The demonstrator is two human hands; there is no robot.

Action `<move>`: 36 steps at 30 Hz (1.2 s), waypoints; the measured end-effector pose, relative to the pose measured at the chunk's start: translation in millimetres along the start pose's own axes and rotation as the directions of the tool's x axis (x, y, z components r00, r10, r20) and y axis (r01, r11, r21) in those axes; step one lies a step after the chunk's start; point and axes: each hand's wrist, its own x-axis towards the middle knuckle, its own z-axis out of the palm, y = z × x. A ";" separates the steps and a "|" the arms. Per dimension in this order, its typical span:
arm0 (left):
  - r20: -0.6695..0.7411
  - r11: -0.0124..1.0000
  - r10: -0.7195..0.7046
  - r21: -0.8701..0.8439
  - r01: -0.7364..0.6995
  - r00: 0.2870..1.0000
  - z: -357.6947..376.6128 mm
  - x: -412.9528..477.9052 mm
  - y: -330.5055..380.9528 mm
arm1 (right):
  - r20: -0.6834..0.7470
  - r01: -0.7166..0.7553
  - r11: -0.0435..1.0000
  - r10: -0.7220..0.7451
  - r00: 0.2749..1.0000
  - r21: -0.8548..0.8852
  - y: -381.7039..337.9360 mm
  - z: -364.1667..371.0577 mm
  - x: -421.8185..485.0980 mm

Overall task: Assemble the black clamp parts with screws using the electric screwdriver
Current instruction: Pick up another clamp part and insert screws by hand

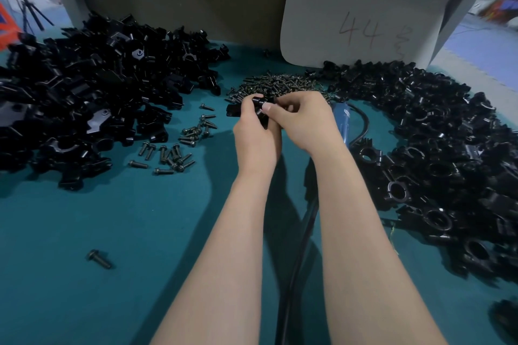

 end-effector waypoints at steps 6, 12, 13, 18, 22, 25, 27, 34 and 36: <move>0.005 1.000 -0.005 -0.022 0.005 1.000 -0.6 -1.3 0.5 | -0.010 -0.003 1.000 0.003 1.000 0.016 1.1 0.6 0.6; 0.011 1.000 -0.009 -0.028 0.009 1.000 -2.4 -2.2 2.9 | -0.004 -0.009 1.000 0.009 1.000 0.020 0.9 0.8 0.4; 0.014 0.999 -0.012 -0.034 0.013 1.000 -2.3 -2.5 3.2 | -0.004 -0.007 1.000 0.007 1.000 0.015 0.6 0.6 0.3; 0.026 0.999 -0.021 -0.038 0.021 0.999 -1.7 -2.1 3.1 | -0.017 -0.011 1.000 0.011 1.000 0.021 0.4 -0.2 -0.4; 0.032 0.999 -0.008 -0.031 0.009 0.999 -1.8 -1.9 2.3 | -0.014 -0.017 1.000 0.018 1.000 0.010 -0.3 -0.5 -1.1; 0.031 1.000 -0.002 -0.024 0.003 1.000 -0.9 -2.3 1.9 | -0.015 -0.022 1.000 0.022 1.000 0.007 -0.7 -1.1 -1.1; 0.026 1.000 0.005 -0.021 -0.004 1.000 -0.9 -2.2 1.8 | -0.011 -0.018 1.000 0.018 1.000 -0.002 -1.0 -1.2 -1.4; 0.033 1.000 0.011 0.008 -0.011 0.999 -1.2 -2.0 1.5 | -0.011 -0.016 1.000 0.016 1.000 -0.007 -1.1 -1.5 -2.2; 0.032 1.000 0.013 0.021 -0.014 0.999 -0.3 -2.2 0.5 | -0.010 -0.021 1.000 0.021 1.000 0.001 -1.0 -1.6 -2.3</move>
